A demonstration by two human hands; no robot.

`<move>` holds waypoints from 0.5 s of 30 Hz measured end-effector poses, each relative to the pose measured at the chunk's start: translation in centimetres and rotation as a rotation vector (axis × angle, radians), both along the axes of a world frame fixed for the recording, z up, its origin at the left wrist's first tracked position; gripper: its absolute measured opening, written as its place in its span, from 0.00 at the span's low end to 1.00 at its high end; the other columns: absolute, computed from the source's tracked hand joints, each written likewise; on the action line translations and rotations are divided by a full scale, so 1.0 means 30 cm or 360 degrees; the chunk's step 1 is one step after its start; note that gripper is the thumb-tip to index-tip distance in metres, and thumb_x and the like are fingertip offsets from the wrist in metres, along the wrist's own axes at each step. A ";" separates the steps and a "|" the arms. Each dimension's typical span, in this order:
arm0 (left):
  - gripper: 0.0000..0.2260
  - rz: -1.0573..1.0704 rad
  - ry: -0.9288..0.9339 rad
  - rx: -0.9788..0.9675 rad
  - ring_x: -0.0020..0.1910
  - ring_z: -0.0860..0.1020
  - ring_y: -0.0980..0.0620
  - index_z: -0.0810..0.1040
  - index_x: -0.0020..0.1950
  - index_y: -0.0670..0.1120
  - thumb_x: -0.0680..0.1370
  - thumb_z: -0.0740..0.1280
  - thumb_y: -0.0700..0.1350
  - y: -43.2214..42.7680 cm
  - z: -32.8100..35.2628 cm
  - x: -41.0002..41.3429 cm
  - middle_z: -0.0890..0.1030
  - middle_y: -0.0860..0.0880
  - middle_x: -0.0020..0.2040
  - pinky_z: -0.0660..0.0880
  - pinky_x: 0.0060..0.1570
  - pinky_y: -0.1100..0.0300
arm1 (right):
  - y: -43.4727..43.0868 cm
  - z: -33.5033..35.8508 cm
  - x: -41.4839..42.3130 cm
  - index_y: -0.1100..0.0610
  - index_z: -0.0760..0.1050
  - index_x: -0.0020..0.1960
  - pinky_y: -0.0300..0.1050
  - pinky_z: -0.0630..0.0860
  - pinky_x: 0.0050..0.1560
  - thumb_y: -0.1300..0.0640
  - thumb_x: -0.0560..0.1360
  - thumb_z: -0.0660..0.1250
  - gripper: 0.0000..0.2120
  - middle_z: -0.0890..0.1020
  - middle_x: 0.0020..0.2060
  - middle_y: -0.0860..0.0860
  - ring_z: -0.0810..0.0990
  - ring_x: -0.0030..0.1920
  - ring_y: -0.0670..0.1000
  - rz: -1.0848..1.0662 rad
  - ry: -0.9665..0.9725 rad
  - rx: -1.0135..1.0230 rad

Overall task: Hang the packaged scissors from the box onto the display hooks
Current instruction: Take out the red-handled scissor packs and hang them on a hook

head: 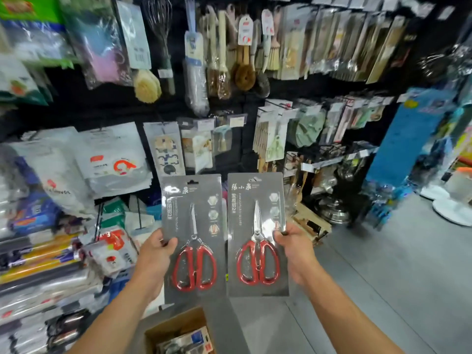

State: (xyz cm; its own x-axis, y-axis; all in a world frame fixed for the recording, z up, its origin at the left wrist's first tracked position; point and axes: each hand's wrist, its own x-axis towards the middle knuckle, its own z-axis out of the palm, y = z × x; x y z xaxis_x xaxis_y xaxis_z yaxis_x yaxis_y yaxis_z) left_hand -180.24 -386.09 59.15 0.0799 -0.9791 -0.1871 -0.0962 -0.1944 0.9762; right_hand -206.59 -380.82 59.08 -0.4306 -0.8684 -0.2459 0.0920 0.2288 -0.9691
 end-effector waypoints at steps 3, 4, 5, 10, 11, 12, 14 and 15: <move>0.07 0.0018 -0.0089 -0.0070 0.51 0.78 0.50 0.77 0.56 0.44 0.82 0.61 0.44 0.046 0.038 -0.041 0.81 0.49 0.51 0.72 0.48 0.57 | 0.056 0.055 -0.029 0.54 0.81 0.40 0.54 0.77 0.49 0.64 0.77 0.65 0.11 0.84 0.33 0.51 0.80 0.37 0.55 -0.0108 -0.0139 -0.0020; 0.09 0.0028 -0.0105 -0.0067 0.52 0.78 0.49 0.77 0.57 0.44 0.82 0.61 0.45 0.058 0.048 -0.055 0.81 0.48 0.51 0.73 0.49 0.56 | 0.071 0.064 -0.041 0.56 0.81 0.41 0.56 0.79 0.52 0.62 0.78 0.66 0.08 0.85 0.34 0.53 0.82 0.38 0.57 -0.0126 -0.0152 -0.0018; 0.09 0.0027 -0.0106 -0.0063 0.52 0.79 0.48 0.77 0.58 0.44 0.82 0.61 0.47 0.067 0.052 -0.069 0.82 0.47 0.52 0.75 0.51 0.54 | 0.083 0.064 -0.059 0.56 0.82 0.42 0.60 0.79 0.55 0.59 0.77 0.66 0.07 0.85 0.36 0.55 0.83 0.41 0.59 -0.0131 -0.0151 -0.0029; 0.06 0.0071 -0.0065 -0.0067 0.46 0.78 0.53 0.76 0.50 0.51 0.82 0.60 0.46 0.110 0.062 -0.206 0.81 0.51 0.47 0.74 0.45 0.57 | 0.110 0.052 -0.198 0.56 0.83 0.45 0.66 0.78 0.53 0.55 0.77 0.67 0.08 0.85 0.42 0.60 0.83 0.44 0.64 -0.0047 -0.0124 -0.0058; 0.05 0.0075 -0.0079 -0.0082 0.47 0.78 0.53 0.75 0.50 0.52 0.82 0.60 0.46 0.114 0.062 -0.244 0.81 0.52 0.48 0.74 0.48 0.56 | 0.105 0.044 -0.242 0.58 0.82 0.45 0.66 0.78 0.51 0.56 0.78 0.66 0.08 0.85 0.39 0.60 0.82 0.40 0.60 -0.0031 -0.0129 -0.0060; 0.05 0.0089 -0.0089 -0.0093 0.48 0.78 0.53 0.75 0.50 0.53 0.82 0.60 0.46 0.114 0.063 -0.285 0.80 0.52 0.49 0.73 0.51 0.55 | 0.101 0.040 -0.285 0.58 0.81 0.45 0.63 0.79 0.47 0.57 0.78 0.66 0.08 0.84 0.37 0.60 0.81 0.37 0.57 -0.0012 -0.0131 -0.0063; 0.06 0.0135 -0.0089 -0.0092 0.47 0.78 0.54 0.75 0.48 0.54 0.82 0.61 0.45 0.111 0.066 -0.386 0.80 0.53 0.48 0.73 0.51 0.54 | 0.095 0.033 -0.384 0.57 0.80 0.48 0.59 0.81 0.46 0.59 0.79 0.64 0.06 0.85 0.37 0.56 0.82 0.38 0.56 0.0011 -0.0140 -0.0085; 0.08 0.0174 -0.0065 -0.0082 0.45 0.77 0.55 0.74 0.45 0.54 0.82 0.61 0.44 0.106 0.064 -0.439 0.80 0.53 0.46 0.73 0.48 0.55 | 0.090 0.029 -0.440 0.56 0.80 0.51 0.59 0.81 0.49 0.60 0.79 0.64 0.06 0.86 0.41 0.55 0.84 0.41 0.58 0.0031 -0.0156 -0.0110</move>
State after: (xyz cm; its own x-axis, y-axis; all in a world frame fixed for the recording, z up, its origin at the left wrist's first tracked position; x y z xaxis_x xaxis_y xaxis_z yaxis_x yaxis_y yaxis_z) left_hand -193.40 -382.91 61.08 0.1931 -0.9724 -0.1313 -0.1172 -0.1557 0.9808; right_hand -219.80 -378.12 59.94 -0.3901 -0.8928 -0.2253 0.1833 0.1645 -0.9692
